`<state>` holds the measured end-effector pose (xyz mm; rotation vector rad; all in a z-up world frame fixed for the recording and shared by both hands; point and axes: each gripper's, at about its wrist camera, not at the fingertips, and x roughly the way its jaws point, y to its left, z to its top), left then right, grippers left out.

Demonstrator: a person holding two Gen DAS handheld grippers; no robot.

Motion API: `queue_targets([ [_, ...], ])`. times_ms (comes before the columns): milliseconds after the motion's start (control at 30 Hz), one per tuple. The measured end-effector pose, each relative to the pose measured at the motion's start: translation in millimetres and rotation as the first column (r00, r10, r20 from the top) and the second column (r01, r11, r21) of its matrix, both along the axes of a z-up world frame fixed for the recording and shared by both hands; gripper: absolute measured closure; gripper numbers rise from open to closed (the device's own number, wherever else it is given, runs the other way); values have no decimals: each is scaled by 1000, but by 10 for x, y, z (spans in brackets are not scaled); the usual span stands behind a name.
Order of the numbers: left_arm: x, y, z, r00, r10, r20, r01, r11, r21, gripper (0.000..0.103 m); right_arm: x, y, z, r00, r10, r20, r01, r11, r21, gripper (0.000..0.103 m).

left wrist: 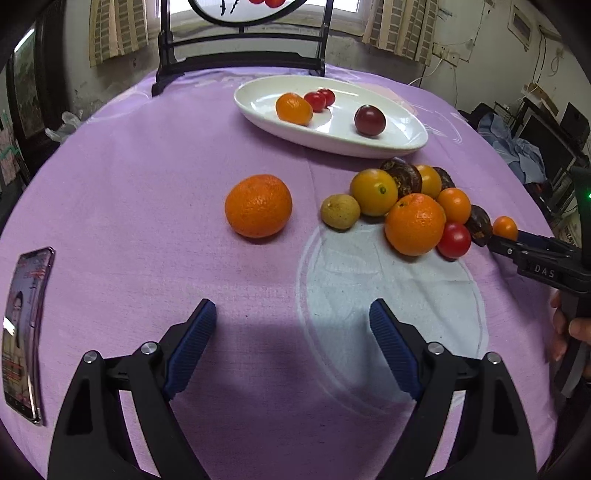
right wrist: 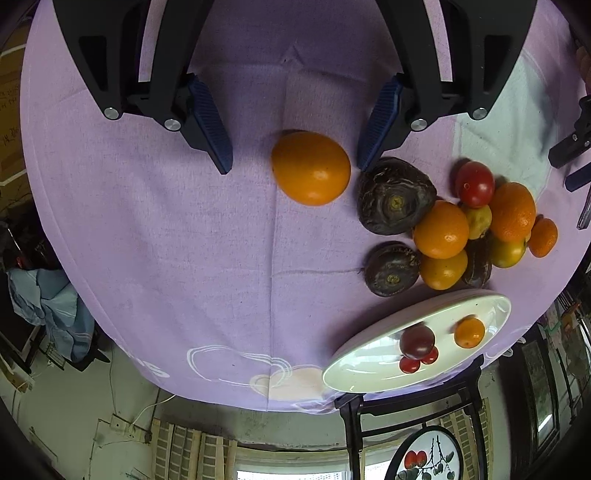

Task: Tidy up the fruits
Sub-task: 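Grasp an orange with the right tool while the left tool grasps a mandarin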

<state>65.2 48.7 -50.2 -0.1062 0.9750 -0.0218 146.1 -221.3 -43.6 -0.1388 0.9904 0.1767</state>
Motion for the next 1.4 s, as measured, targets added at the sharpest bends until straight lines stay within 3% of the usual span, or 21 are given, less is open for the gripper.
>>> queue_targets([
  [67, 14, -5, -15, 1000, 2, -7, -2, 1000, 4, 20, 17, 36, 9, 1000, 16, 11, -16, 1000, 0, 52],
  [133, 15, -15, -11, 1000, 2, -4, -2, 1000, 12, 20, 39, 47, 21, 1000, 19, 17, -20, 999, 27, 64],
  [300, 18, 68, 11, 999, 53, -9, -53, 998, 29, 20, -100, -9, 89, 999, -28, 22, 26, 994, 110, 64],
  [367, 74, 169, 4, 995, 92, -34, -92, 996, 3, 20, -259, 45, 157, 999, 1, 45, -7, 992, 124, 64],
  [567, 169, 261, 52, 993, 114, -39, -113, 993, 47, 20, -596, 224, 238, 993, 77, 88, -89, 984, 154, 64],
  [1067, 679, 180, 10, 989, 137, -52, -131, 985, 112, 20, -693, 326, 96, 989, 140, 51, -148, 962, 231, 64],
  [1100, 711, 161, 0, 990, 128, -55, -122, 987, 108, 28, -686, 325, 89, 989, 140, 49, -148, 960, 236, 64],
  [1167, 755, 136, -4, 990, 130, -44, -125, 986, 110, 35, -674, 306, 77, 989, 141, 43, -147, 956, 254, 64],
  [1267, 758, 139, 14, 990, 137, -11, -136, 985, 105, 58, -658, 262, 63, 991, 132, 33, -135, 950, 282, 64],
  [1400, 688, 109, 33, 993, 115, -13, -113, 988, 107, 60, -656, 263, 67, 992, 125, 35, -130, 951, 281, 64],
])
